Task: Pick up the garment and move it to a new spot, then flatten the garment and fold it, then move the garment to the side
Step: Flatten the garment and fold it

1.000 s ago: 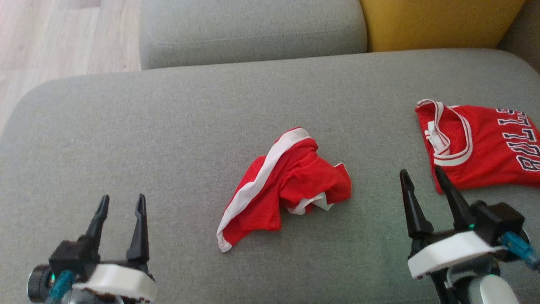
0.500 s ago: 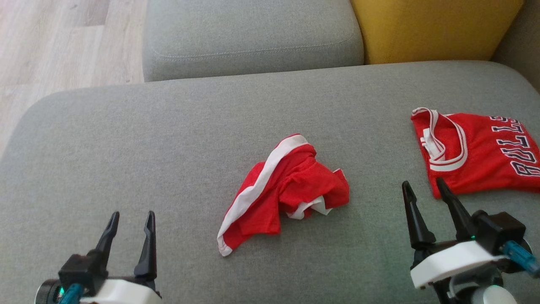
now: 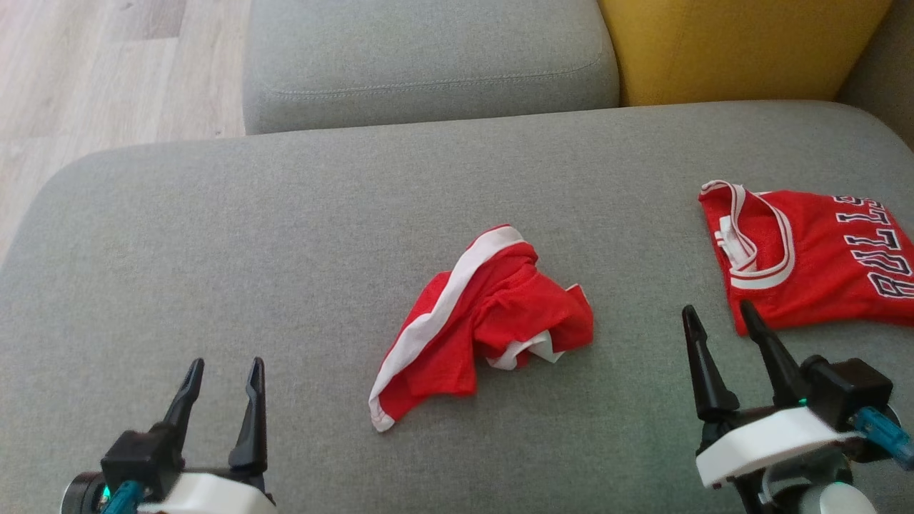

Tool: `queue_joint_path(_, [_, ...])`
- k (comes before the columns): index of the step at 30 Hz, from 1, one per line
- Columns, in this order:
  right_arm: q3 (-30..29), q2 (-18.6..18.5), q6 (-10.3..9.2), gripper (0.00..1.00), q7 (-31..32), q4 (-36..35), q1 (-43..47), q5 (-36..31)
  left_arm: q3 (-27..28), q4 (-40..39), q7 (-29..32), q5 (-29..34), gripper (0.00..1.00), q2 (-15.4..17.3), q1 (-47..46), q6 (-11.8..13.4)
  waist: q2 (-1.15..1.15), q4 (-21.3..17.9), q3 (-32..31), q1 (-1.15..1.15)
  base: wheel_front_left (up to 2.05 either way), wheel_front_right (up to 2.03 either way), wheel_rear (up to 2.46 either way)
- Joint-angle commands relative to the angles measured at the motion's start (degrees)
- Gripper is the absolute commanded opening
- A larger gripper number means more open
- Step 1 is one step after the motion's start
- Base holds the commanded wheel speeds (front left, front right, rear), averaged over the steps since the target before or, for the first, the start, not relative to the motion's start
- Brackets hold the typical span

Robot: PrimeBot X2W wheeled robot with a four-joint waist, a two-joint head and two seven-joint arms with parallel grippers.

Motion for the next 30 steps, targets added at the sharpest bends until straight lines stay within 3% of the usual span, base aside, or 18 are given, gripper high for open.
queue_joint_path(1, [0.9,-0.2,0.37,1.0,0.0,-2.1,-1.2,0.5,1.7,-2.4,-0.6,0.0,1.0,1.0,-2.7,0.5,0.0,0.1,0.1,0.0,0.0,0.0,0.0])
queue_joint_path(15, [1.7,-0.6,0.37,1.0,-0.2,2.1,-6.3,1.7,0.6,-2.8,-0.8,0.0,1.0,1.0,-5.4,0.3,0.0,1.6,3.2,0.0,0.0,0.0,0.0])
queue_joint_path(30, [15.9,-4.4,0.37,1.0,-0.4,25.8,-32.5,7.3,-2.4,0.8,-3.6,0.4,1.0,-0.8,-16.5,-2.7,0.0,7.0,13.8,0.0,0.0,0.0,0.0])
